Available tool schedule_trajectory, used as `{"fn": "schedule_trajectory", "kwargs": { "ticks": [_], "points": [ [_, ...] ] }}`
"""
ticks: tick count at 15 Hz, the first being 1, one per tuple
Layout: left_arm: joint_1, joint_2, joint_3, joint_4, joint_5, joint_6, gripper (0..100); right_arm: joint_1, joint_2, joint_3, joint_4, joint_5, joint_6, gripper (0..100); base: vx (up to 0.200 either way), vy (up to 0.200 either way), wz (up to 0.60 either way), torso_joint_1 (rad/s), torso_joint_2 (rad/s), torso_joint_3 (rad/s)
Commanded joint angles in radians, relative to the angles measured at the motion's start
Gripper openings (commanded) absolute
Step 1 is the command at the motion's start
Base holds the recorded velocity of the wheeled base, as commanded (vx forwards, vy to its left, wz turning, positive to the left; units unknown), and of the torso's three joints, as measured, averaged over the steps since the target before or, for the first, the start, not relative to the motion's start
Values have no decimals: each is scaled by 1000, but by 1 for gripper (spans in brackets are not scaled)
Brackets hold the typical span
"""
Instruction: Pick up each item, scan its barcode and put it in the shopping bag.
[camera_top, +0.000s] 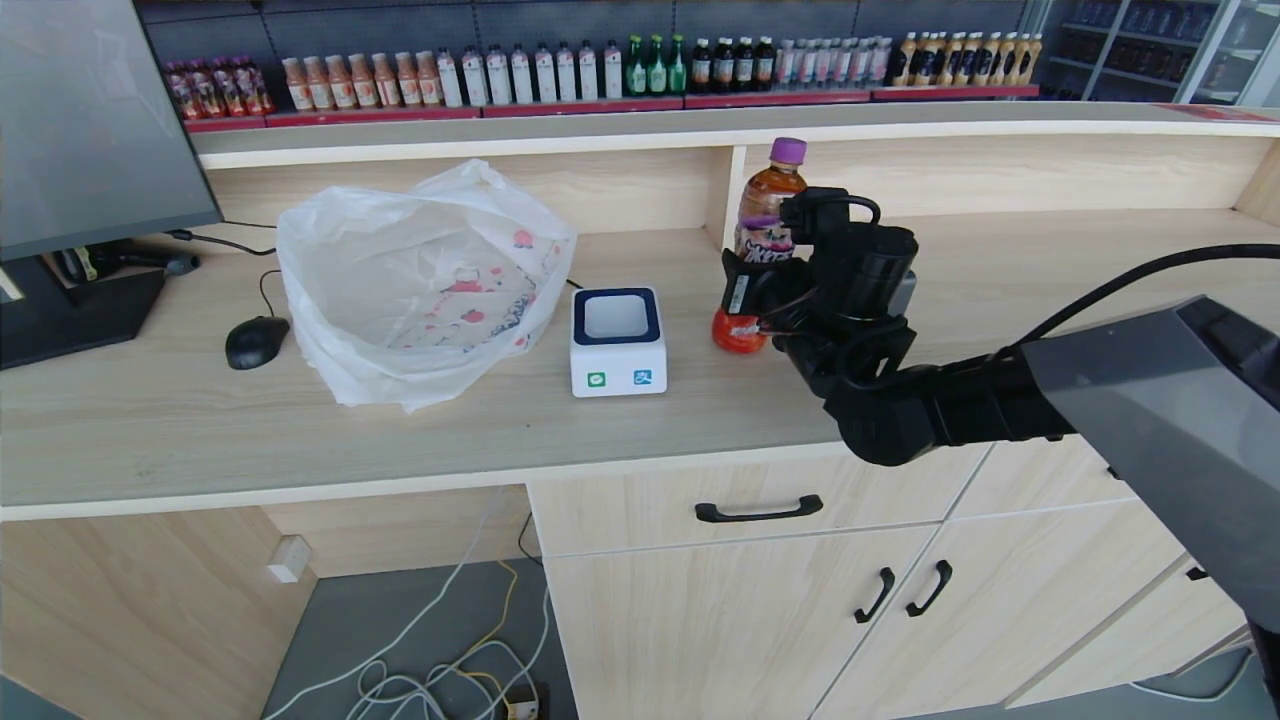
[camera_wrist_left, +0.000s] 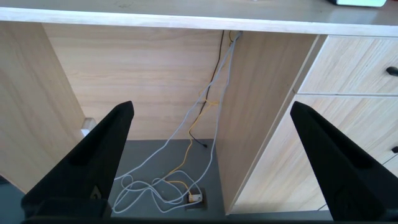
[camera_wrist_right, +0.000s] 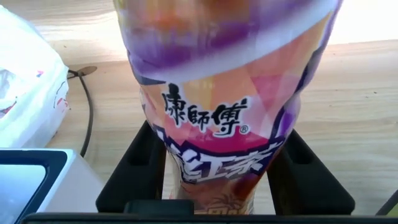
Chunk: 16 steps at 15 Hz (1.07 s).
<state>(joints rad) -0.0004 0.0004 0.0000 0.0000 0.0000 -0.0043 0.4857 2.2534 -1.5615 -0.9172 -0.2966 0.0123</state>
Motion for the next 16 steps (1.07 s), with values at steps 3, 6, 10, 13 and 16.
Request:
{"fn": "schedule_trajectory", "kwargs": {
  "ticks": [3,6,10,13,16],
  "points": [
    [0,0,0,0,0,0,100,7,-44,38,-11,2,1,0,0,0,0,0,0,0],
    [-1,0,0,0,0,0,100,13,-71,41,-14,2,0,0,0,0,0,0,0,0],
    [-1,0,0,0,0,0,100,19,-112,69,-14,2,0,0,0,0,0,0,0,0],
    [0,0,0,0,0,0,100,37,-172,166,-51,2,-2,0,0,0,0,0,0,0],
    [-1,0,0,0,0,0,100,73,-265,262,-69,1,-6,0,0,0,0,0,0,0]
  ]
}}
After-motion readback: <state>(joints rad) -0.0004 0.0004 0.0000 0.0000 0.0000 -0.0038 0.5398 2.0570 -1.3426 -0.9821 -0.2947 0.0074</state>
